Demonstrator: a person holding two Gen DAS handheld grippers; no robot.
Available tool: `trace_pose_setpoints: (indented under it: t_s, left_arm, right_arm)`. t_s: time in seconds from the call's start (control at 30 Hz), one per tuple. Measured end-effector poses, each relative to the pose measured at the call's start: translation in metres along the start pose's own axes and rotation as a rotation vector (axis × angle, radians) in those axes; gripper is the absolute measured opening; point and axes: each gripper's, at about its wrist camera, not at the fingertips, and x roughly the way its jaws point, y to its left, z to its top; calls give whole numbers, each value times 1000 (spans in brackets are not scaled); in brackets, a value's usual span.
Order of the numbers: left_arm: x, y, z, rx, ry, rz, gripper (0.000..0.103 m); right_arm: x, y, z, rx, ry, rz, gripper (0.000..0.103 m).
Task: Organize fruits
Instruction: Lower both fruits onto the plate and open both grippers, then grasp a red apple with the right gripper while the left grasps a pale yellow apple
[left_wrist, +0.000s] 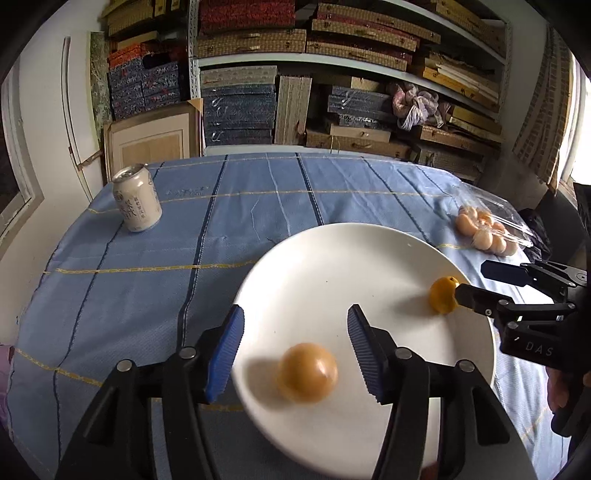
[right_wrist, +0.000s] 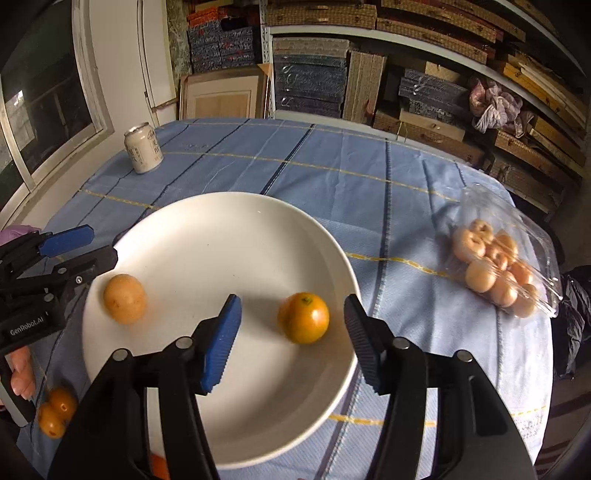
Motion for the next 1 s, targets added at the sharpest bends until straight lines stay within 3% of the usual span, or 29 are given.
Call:
trace_pose_setpoints:
  t_s: [0.1, 0.27, 0.33, 0.4, 0.5, 0.7, 0.8, 1.0]
  left_arm:
    - [-24, -4, -6, 10, -14, -7, 60]
    - [-80, -13, -32, 49, -50, -24, 71]
    - [-100, -16, -47, 65, -67, -26, 77]
    - [-124, -16, -70, 74, -84, -42, 85]
    - [-154, -16, -110, 72, -108, -26, 99]
    - [-174, -24, -182, 68, -41, -72, 100]
    - [-179, -41, -213, 121, -32, -68, 100]
    - [-189, -64, -236, 179, -65, -54, 100]
  right_arm:
    - [-32, 1, -13, 2, -27, 10, 57]
    - [-98, 15, -54, -10, -73, 16, 57]
    - [-123, 25, -79, -21, -88, 41, 64]
    - [-146, 35, -109, -29, -105, 28, 82]
    - [-172, 53, -156, -54, -133, 21, 93]
    - [-193, 85, -234, -104, -114, 36, 93]
    - [-192, 102, -261, -140, -107, 24, 91]
    - [-172, 117, -274, -162, -71, 14, 75]
